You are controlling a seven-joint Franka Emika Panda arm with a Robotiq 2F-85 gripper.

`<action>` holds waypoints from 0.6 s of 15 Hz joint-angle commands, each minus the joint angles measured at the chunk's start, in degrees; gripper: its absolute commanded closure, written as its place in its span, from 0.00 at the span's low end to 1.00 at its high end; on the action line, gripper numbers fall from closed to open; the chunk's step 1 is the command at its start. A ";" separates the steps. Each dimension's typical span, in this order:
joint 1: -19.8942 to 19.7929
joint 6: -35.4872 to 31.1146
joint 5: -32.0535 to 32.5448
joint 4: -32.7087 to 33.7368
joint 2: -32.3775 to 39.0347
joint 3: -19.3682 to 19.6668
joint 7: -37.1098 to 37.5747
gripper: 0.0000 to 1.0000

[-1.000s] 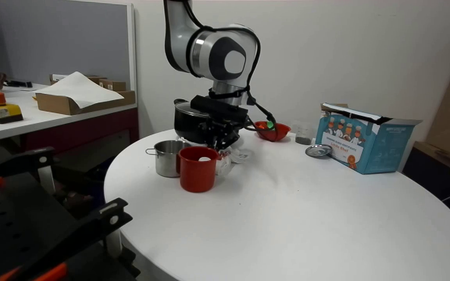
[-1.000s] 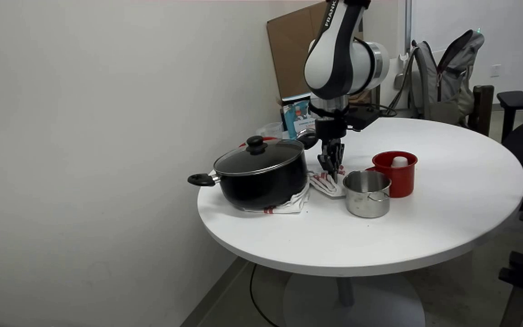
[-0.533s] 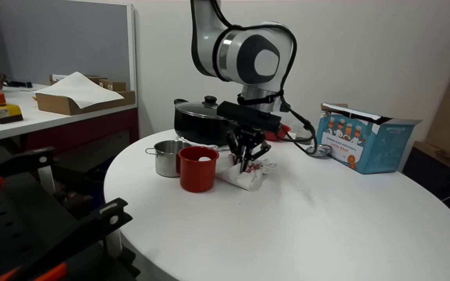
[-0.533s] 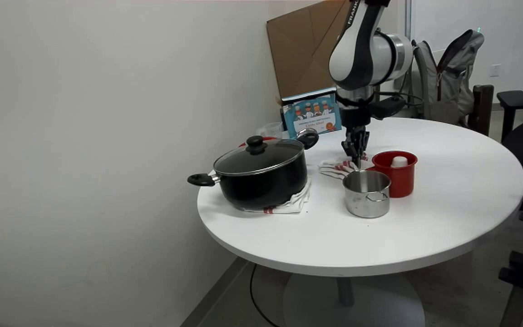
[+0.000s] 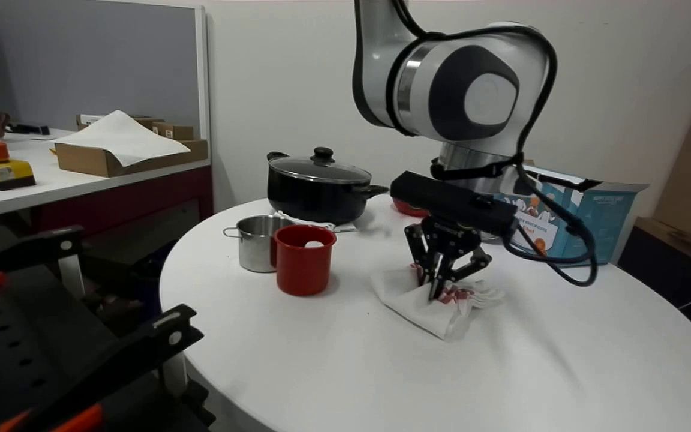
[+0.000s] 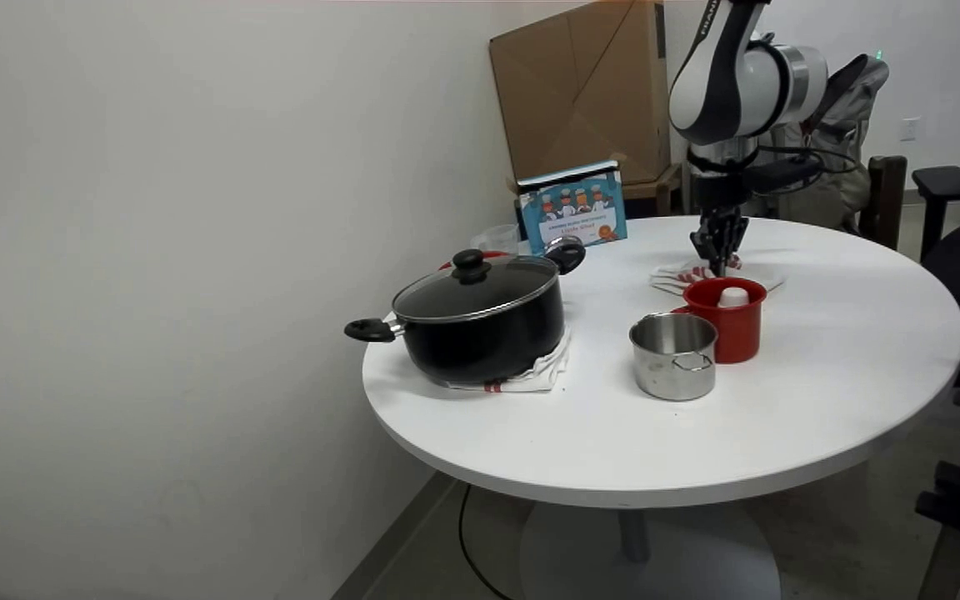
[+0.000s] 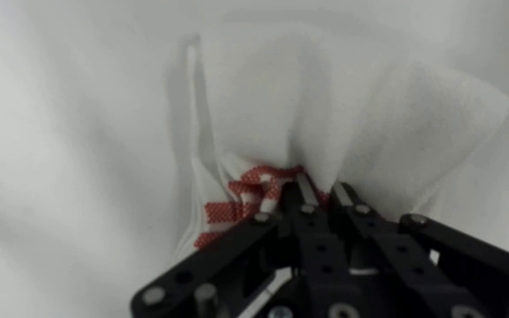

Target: Use the white towel to wipe the table then move the silver pot and orange cup to the right, then wipe the table

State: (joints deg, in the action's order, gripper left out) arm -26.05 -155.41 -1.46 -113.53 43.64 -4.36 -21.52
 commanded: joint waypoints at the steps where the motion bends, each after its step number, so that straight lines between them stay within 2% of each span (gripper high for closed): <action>1: -5.25 -1.99 -2.71 -0.78 1.32 1.37 -3.28 0.95; 6: -12.37 -1.99 -5.15 -0.73 1.28 2.18 -5.14 0.95; 9: -14.54 -1.95 -4.94 -0.83 1.32 1.83 -4.82 0.95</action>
State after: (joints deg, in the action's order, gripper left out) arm -39.24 -155.46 -5.57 -113.55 43.45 -2.66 -25.00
